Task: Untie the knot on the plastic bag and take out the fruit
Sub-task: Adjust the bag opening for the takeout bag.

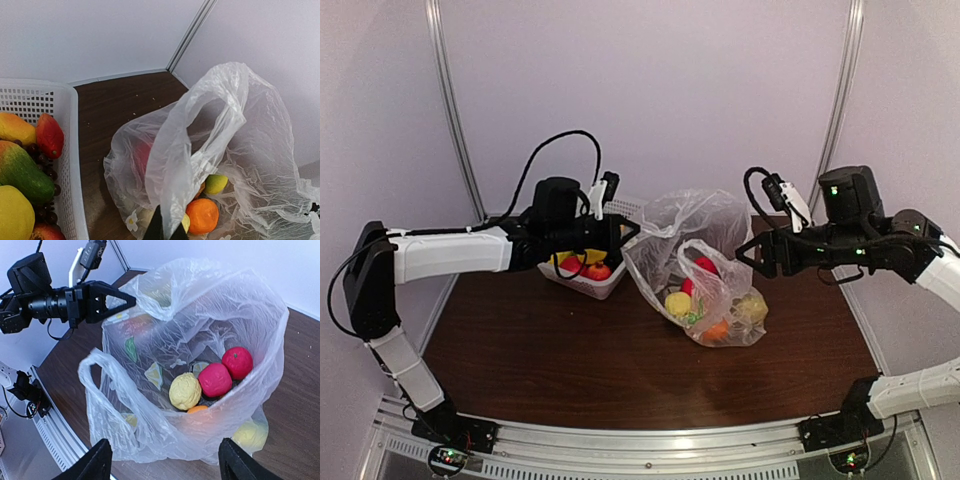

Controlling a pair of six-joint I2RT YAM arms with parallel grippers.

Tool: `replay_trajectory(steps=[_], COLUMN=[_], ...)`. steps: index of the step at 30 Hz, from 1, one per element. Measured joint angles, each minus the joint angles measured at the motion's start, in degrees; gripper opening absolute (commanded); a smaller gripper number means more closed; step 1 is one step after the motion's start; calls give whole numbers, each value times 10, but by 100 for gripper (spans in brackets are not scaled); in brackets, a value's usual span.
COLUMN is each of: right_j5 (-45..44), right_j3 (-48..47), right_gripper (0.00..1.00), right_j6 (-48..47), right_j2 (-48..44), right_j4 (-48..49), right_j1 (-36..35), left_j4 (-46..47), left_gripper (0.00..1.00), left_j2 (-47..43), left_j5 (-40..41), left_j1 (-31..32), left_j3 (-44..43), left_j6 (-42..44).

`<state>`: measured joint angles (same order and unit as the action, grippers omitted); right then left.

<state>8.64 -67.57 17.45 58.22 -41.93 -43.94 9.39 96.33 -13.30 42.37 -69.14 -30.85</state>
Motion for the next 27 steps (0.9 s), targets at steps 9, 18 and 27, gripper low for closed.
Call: replay_trajectory(steps=[9, 18, 27], right_j5=[-9, -62, -62], right_j3=[-132, -257, -80], right_gripper=[79, 64, 67], right_j6=[-39, -50, -17], right_j2=[121, 321, 343], right_j4=[37, 26, 57], right_j1=[-42, -39, -48], left_j4=[-2, -5, -5], left_gripper=[0, 0, 0], left_j2=[-2, -3, -3], left_j5=[2, 6, 19], left_j1=[5, 16, 18], left_j3=[5, 5, 5], left_j6=[10, 19, 21])
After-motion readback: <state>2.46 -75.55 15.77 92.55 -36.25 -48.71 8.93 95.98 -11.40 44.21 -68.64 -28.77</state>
